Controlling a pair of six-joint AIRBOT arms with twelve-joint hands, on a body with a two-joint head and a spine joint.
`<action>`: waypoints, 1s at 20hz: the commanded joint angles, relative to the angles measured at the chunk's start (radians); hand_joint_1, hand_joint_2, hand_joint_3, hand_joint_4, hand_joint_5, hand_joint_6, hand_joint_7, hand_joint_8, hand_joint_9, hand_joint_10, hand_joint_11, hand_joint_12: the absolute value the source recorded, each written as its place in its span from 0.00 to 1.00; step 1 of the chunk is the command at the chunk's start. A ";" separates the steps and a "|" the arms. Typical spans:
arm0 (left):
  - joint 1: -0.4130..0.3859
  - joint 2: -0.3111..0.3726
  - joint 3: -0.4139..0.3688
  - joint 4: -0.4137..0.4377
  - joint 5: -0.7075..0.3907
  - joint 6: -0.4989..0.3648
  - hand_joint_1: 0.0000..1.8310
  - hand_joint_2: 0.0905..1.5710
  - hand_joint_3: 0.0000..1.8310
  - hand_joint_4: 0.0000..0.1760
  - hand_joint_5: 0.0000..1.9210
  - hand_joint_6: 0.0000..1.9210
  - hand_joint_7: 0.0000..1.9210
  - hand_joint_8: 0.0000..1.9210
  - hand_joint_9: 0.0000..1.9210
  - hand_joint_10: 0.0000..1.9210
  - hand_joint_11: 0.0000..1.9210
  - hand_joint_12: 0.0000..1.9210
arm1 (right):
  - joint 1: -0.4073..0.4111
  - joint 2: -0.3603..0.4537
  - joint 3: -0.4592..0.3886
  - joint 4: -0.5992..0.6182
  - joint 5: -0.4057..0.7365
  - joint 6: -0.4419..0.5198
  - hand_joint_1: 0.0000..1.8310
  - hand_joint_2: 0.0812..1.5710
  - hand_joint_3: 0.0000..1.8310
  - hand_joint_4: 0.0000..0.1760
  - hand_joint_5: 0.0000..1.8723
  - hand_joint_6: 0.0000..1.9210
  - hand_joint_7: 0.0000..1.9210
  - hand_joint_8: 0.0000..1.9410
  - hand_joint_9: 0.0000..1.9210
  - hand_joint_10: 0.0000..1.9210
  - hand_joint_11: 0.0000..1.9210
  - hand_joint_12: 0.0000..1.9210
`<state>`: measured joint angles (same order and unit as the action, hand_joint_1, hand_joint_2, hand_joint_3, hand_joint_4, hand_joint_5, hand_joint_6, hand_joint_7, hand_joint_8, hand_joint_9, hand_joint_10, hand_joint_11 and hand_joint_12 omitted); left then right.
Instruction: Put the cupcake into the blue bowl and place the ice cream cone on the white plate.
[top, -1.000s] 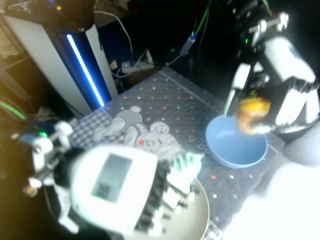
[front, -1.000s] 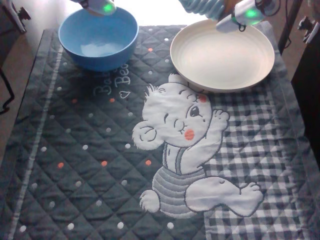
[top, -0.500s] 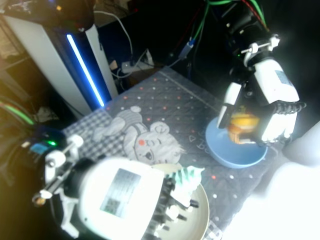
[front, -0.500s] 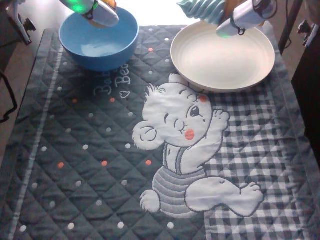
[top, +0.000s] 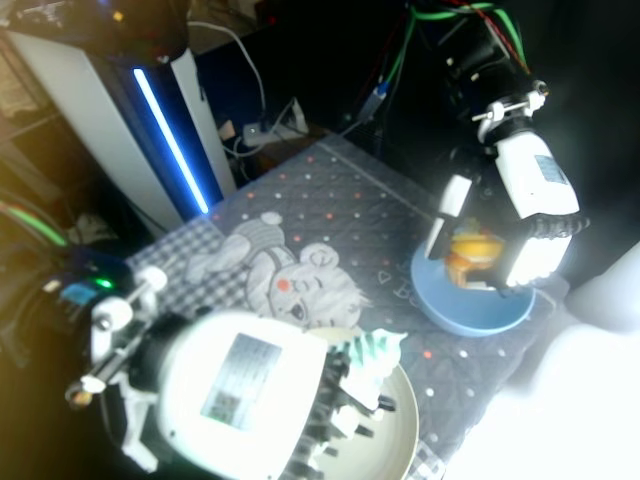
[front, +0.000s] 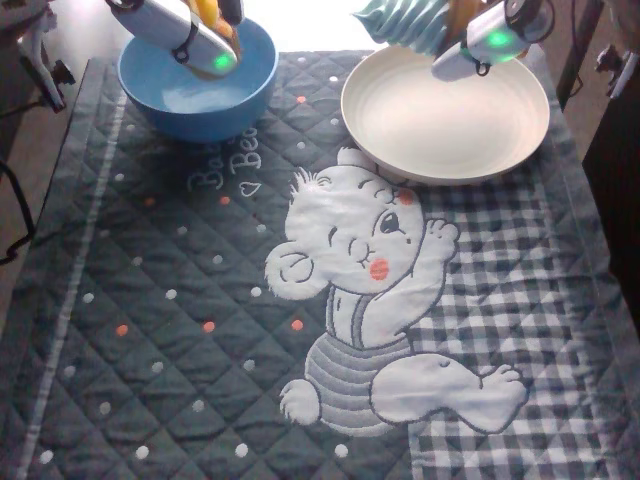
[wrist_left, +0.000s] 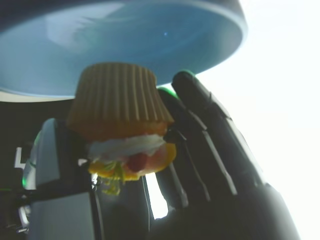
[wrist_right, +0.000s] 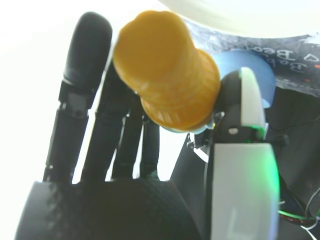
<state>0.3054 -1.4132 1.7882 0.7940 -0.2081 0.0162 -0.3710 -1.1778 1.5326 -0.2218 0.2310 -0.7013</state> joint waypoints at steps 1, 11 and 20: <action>-0.009 -0.001 -0.004 -0.011 -0.075 -0.007 0.60 0.66 0.00 0.00 0.41 0.25 0.37 0.01 0.33 0.05 0.06 0.54 | 0.012 0.003 0.002 0.013 0.110 0.002 0.51 0.61 0.00 0.00 0.45 0.05 0.58 0.03 0.72 0.01 0.50 0.61; -0.008 0.011 -0.023 0.027 -0.064 -0.007 0.46 0.56 0.00 0.38 0.24 0.00 0.18 0.00 0.15 0.00 0.00 0.37 | 0.002 0.012 -0.007 0.012 0.110 0.002 0.32 0.52 0.00 0.82 0.04 0.00 0.12 0.00 0.12 0.00 0.00 0.54; -0.007 0.024 -0.036 0.028 -0.088 -0.007 0.46 0.55 0.00 0.45 0.20 0.00 0.16 0.00 0.13 0.00 0.00 0.32 | 0.000 0.022 -0.023 0.011 0.111 0.002 0.35 0.50 0.00 0.72 0.04 0.00 0.11 0.00 0.11 0.00 0.00 0.44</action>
<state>0.3054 -1.3911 1.7538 0.8391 -0.2157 0.0139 -0.3790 -1.1549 1.5082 -0.2218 0.2321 -0.7013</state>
